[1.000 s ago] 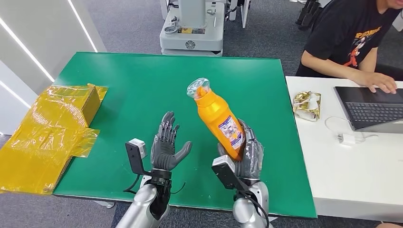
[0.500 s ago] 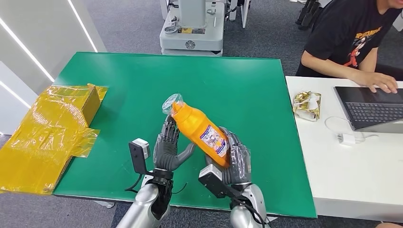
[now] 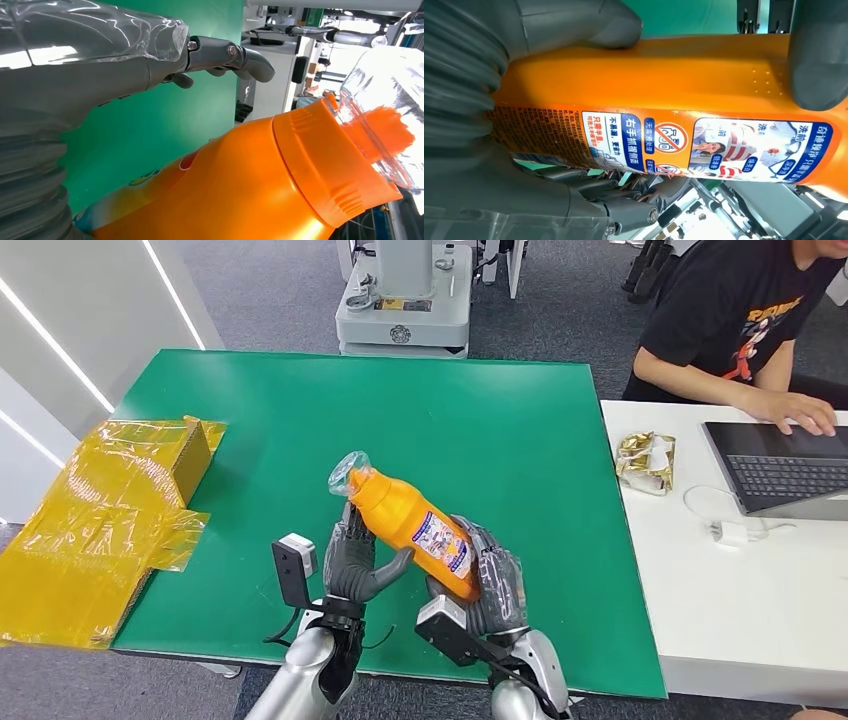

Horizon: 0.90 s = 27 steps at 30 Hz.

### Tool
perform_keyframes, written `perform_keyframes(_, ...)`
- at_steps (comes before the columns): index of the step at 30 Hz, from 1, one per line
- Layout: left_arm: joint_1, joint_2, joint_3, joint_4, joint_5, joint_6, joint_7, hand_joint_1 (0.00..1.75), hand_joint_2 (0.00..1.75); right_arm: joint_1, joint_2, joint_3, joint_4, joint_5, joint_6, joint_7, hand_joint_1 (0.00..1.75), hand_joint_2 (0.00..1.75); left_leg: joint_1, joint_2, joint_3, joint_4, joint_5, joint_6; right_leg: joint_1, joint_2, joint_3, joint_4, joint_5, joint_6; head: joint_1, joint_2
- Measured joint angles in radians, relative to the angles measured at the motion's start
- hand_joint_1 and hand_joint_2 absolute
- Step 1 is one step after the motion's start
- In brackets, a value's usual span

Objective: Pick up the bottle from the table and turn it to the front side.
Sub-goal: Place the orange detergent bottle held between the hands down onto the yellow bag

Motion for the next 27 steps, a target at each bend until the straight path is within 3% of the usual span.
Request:
perform_keyframes(11,0.000,0.000,-0.001,0.025,0.006,0.008,-0.003,0.00,1.75,0.029,-0.012,-0.007,-0.019,0.064,0.125,0.023,1.75,1.75,0.000,0.000,0.000,0.000,0.000,0.000,0.000,0.000,0.000,0.000,0.000,0.000,0.000,0.000)
perform_keyframes(27,-0.002,0.000,-0.001,0.066,0.006,0.009,-0.004,0.00,1.75,0.069,-0.015,-0.024,-0.026,0.175,0.196,0.076,1.75,1.75,0.000,0.000,0.000,0.000,0.000,0.000,0.000,0.001,-0.001,0.000,0.000,0.000,0.000,0.000)
